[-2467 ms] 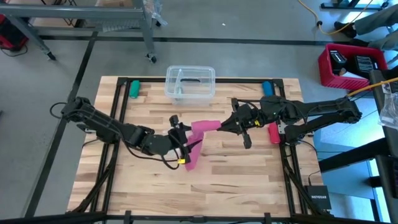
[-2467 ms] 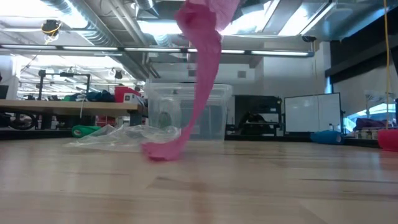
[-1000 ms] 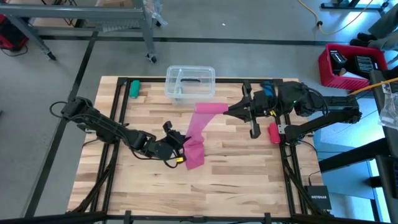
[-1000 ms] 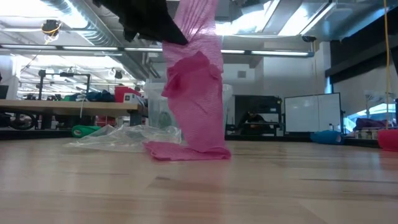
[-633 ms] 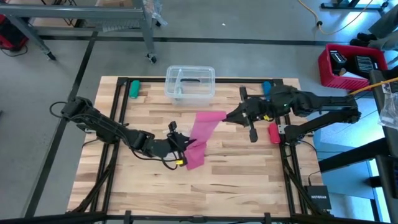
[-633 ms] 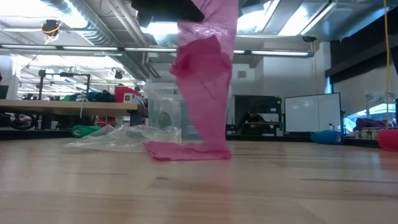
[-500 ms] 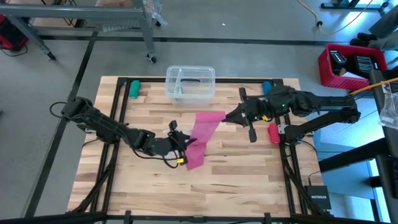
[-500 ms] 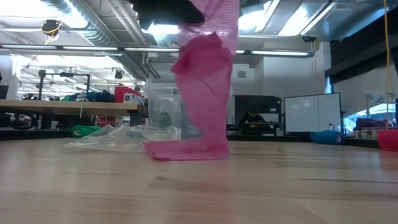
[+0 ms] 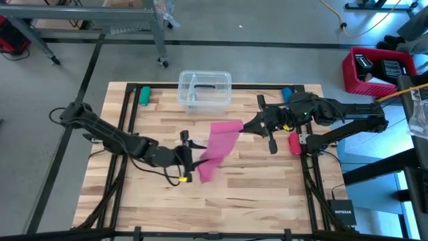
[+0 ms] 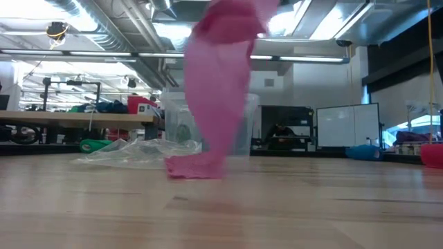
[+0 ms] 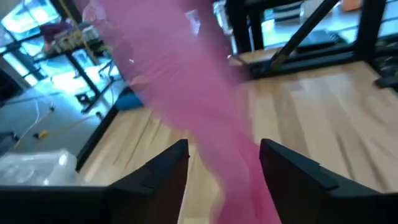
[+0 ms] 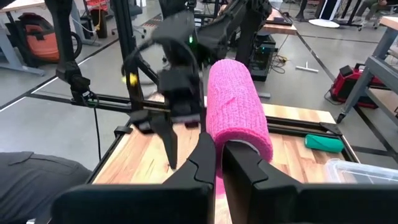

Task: Roll bandage
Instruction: Roll the pink bandage

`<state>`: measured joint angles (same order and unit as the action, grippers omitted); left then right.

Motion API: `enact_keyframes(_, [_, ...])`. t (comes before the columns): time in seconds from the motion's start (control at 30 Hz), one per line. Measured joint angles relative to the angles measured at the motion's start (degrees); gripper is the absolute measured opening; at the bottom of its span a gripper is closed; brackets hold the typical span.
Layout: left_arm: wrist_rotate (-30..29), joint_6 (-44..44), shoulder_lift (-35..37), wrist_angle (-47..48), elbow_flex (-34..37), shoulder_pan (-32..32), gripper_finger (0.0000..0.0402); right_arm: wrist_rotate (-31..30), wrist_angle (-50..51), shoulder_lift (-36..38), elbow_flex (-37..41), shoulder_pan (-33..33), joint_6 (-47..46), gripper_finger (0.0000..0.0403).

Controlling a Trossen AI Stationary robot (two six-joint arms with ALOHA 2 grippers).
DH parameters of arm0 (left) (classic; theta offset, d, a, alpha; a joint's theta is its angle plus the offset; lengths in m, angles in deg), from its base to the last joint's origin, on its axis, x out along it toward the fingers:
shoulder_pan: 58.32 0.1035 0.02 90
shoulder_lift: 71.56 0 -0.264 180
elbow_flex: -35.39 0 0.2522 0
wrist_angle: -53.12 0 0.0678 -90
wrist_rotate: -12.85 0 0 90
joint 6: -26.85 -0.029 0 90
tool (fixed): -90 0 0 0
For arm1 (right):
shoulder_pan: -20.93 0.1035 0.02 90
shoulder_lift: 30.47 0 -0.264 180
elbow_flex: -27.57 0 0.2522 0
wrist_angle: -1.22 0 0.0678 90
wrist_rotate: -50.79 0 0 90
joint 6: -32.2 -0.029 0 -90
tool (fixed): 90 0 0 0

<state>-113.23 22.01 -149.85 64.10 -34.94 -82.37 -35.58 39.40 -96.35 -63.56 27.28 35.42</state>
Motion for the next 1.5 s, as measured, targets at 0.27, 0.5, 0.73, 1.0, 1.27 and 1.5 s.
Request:
enact_keyframes(0.27, [-0.96,0.94,5.68,5.93,-0.64,-2.36,0.0196,1.04,0.63,0.01,0.04,0.00,-0.29,0.0017])
enact_keyframes(0.5, [-6.64,-11.70,7.10,-8.22,-4.20,-2.80,0.0196,8.87,1.67,-1.59,0.15,0.09,-1.31,0.0017])
enact_keyframes(0.73, [-6.54,-14.66,5.77,-12.16,-4.29,-2.10,0.0196,11.99,-0.95,-4.98,0.22,0.09,-1.22,0.0017])
enact_keyframes(1.0, [-6.51,-14.57,5.15,-11.31,-4.27,-1.48,0.0196,12.04,-1.29,-5.32,0.22,0.05,0.03,0.0017])
enact_keyframes(1.27, [-6.50,-13.43,5.00,-11.38,-4.27,-0.75,0.0196,10.46,-1.35,-5.70,0.22,0.04,-0.44,0.0017])
enact_keyframes(1.5, [-6.75,-18.51,4.65,-11.46,-4.27,-0.75,0.0195,6.35,-1.28,-5.74,0.22,0.04,-4.77,0.0017])
